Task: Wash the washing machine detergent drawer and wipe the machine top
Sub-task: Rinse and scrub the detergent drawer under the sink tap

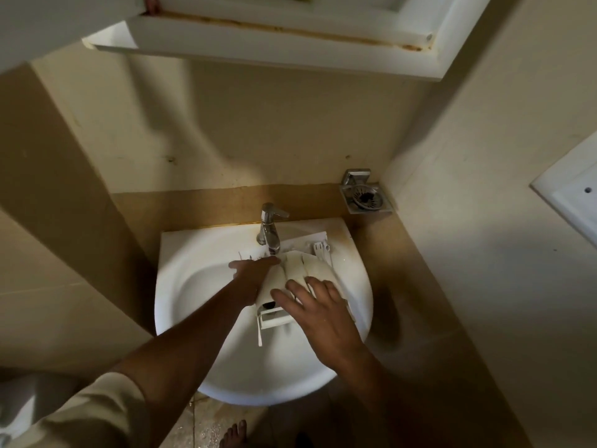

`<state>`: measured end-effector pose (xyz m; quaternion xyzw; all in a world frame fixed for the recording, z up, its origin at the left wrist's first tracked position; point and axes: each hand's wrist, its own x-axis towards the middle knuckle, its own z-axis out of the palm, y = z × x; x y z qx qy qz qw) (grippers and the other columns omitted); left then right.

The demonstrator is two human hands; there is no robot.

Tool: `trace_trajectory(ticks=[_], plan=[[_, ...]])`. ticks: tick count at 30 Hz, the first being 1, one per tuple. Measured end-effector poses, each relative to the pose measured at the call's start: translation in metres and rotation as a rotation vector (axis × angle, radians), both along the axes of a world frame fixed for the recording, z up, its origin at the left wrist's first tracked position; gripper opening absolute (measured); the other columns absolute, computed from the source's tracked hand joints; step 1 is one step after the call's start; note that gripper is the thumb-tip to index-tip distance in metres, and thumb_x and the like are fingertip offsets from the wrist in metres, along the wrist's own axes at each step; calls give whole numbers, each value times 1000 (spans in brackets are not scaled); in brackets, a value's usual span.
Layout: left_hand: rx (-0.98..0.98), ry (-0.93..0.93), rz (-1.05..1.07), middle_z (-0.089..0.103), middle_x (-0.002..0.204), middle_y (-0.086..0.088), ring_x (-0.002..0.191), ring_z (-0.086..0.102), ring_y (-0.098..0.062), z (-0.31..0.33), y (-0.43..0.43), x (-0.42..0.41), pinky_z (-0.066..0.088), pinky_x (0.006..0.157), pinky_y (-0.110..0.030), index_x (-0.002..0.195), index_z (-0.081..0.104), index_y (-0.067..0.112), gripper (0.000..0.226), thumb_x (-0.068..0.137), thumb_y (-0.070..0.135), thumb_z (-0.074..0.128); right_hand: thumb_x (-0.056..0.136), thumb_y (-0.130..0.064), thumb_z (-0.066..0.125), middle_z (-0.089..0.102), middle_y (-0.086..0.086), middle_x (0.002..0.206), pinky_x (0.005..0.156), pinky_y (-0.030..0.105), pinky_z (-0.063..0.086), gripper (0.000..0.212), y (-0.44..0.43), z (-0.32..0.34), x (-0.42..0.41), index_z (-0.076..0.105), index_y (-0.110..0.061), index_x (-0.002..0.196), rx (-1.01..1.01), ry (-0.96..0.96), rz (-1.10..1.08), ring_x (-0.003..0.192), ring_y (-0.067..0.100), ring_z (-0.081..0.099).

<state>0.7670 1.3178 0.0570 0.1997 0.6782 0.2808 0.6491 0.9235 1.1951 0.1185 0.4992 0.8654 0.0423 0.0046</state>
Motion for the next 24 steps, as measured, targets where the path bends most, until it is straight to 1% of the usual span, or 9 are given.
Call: trace_trajectory(ticks=[5,7,9,11,12,14,16,19,24], plan=[[-178,-300,-78,66,80,-14,66,65,-26,12,-37,-7,57,59,-33,94,65,5,29,90,34,70,86,-8,34,56,1,133,95,46,48,55,-7,-19,3,48,-26,136,50,51,50,118,32,56],[-79,-304,14,71,88,-19,65,70,-30,6,-49,-11,59,51,-35,110,68,1,33,91,28,70,83,-3,36,54,1,138,98,45,48,63,-7,-23,9,44,-25,141,-37,106,110,124,31,52],[12,-214,123,71,101,-22,77,71,-34,1,-59,-17,60,54,-38,120,64,-1,43,88,25,74,81,-8,51,39,-4,152,115,47,32,75,-6,-33,22,31,-32,149,-149,205,119,144,25,30],[48,-136,171,69,110,-22,90,70,-37,0,-68,-20,60,64,-43,123,60,0,49,86,27,77,80,-31,64,15,-13,161,122,42,8,87,-11,-37,38,17,-38,153,-334,427,-84,151,14,0],[55,-122,186,69,110,-21,91,69,-36,-1,-72,-21,60,63,-42,123,59,1,49,86,28,77,81,-37,66,10,-15,161,121,38,9,90,-11,-37,44,15,-37,154,-415,622,-269,150,12,-1],[59,-103,207,70,105,-19,88,70,-33,-5,-78,-22,60,56,-38,121,60,3,45,87,28,76,86,-41,65,18,-6,160,114,37,29,84,-2,-40,51,17,-29,155,-586,981,-707,147,19,19],[62,-86,225,71,104,-18,87,70,-33,-11,-81,-21,60,58,-37,120,61,2,45,87,29,75,90,-54,58,42,4,149,105,42,46,73,9,-45,52,31,-25,151,-874,1132,-917,131,26,47],[63,-51,247,71,105,-20,90,70,-35,-12,-88,-19,60,69,-41,118,62,3,45,87,32,76,89,-55,61,65,0,118,83,35,58,46,15,-45,45,60,-21,120,-1140,1149,-823,102,21,66],[69,-113,302,73,107,-22,95,72,-39,-15,-101,-13,61,78,-47,121,63,6,44,90,36,71,84,-45,70,71,3,85,63,31,47,38,18,-48,49,71,-8,92,-902,1155,-730,75,18,62]])
